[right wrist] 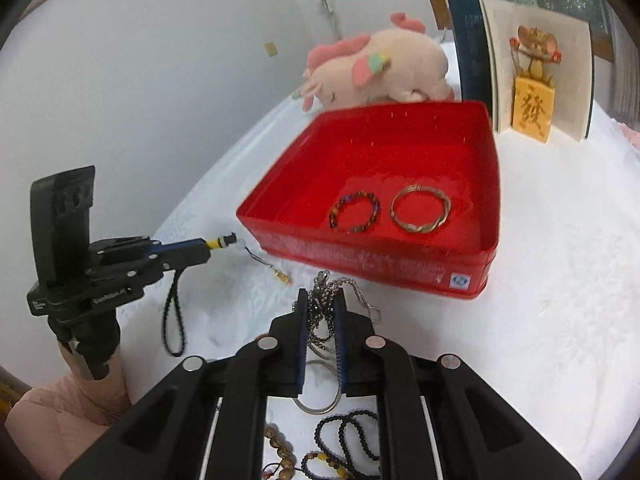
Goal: Organize jewelry
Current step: 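Lift the keychain and chain into the red tray and open both tools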
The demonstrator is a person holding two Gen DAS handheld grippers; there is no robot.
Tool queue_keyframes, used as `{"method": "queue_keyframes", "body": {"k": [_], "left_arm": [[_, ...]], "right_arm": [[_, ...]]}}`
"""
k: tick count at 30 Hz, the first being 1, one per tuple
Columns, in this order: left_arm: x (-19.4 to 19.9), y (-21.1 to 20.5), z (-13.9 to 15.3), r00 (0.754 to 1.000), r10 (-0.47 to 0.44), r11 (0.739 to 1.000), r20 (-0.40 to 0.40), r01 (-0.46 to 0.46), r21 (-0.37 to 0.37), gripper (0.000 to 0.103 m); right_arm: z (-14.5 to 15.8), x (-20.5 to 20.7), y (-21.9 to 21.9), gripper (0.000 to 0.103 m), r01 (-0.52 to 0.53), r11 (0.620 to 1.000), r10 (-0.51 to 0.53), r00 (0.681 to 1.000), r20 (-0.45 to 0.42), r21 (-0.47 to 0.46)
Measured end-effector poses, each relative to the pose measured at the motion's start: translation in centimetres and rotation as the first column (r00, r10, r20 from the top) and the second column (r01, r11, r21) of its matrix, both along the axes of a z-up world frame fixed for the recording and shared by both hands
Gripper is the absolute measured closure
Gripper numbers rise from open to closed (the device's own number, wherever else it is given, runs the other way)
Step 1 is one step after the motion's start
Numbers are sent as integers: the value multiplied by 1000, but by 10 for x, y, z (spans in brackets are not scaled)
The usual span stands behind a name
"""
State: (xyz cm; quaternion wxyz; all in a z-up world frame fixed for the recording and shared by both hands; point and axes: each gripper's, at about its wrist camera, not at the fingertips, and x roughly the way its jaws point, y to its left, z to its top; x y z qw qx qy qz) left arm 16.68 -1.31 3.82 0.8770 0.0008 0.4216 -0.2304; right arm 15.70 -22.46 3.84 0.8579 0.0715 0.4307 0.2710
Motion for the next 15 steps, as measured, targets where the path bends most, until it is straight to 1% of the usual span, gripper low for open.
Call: {"method": "queue_keyframes", "body": {"k": [4, 7, 11, 15], "left_arm": [[3, -1, 3, 1000, 3, 1000, 3, -3, -12, 100], [2, 3, 12, 999, 9, 1000, 32, -8, -28, 100], [3, 2, 34, 996, 8, 999, 83, -5, -37, 100], [11, -5, 56, 992, 6, 999, 129, -2, -35, 100]], "right_arm": [[2, 1, 0, 92, 3, 1000, -3, 1000, 3, 1], [7, 1, -2, 92, 2, 1000, -2, 1000, 11, 6], [26, 5, -6, 92, 2, 1000, -3, 999, 41, 15], [49, 16, -8, 92, 11, 1000, -12, 998, 67, 20]]}}
